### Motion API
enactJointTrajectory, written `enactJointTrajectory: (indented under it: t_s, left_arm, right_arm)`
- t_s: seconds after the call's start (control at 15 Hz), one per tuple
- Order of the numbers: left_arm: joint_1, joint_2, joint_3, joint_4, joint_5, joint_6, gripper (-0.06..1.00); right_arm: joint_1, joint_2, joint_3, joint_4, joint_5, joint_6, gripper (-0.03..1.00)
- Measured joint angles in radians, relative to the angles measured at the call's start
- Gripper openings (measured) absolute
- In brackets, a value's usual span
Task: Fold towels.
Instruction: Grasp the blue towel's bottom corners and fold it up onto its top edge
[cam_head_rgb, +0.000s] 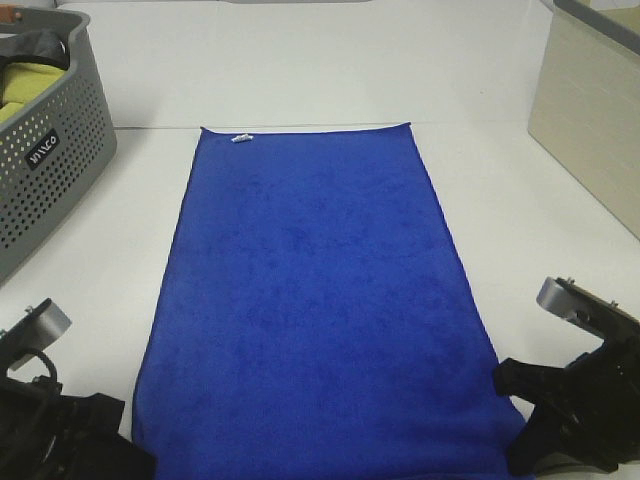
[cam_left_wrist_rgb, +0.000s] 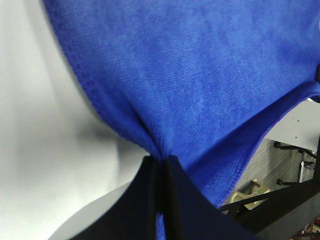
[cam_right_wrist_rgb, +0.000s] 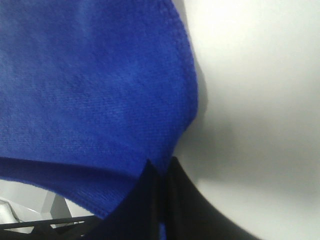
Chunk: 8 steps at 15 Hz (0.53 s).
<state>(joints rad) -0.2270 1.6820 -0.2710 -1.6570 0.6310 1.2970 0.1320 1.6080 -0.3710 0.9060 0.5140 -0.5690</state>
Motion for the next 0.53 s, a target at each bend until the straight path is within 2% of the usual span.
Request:
enactJointTrajectory:
  t_s: [0.2, 0.33, 0.53]
  left_arm:
    - [0.0, -0.019, -0.06, -0.029, 0.011, -0.021, 0.01]
    - [0.0, -0.017, -0.165, -0.024, 0.009, -0.099, 0.01]
    - [0.0, -0.011, -0.362, 0.081, -0.062, -0.246, 0.01]
  right_arm:
    - [0.0, -0.036, -0.1, -0.006, 0.039, 0.001, 0.0]
    - [0.0, -0.027, -0.247, -0.055, 0.075, 0.052, 0.0]
    - [0.0, 0.05, -0.469, -0.178, 0.122, 0.159, 0.0]
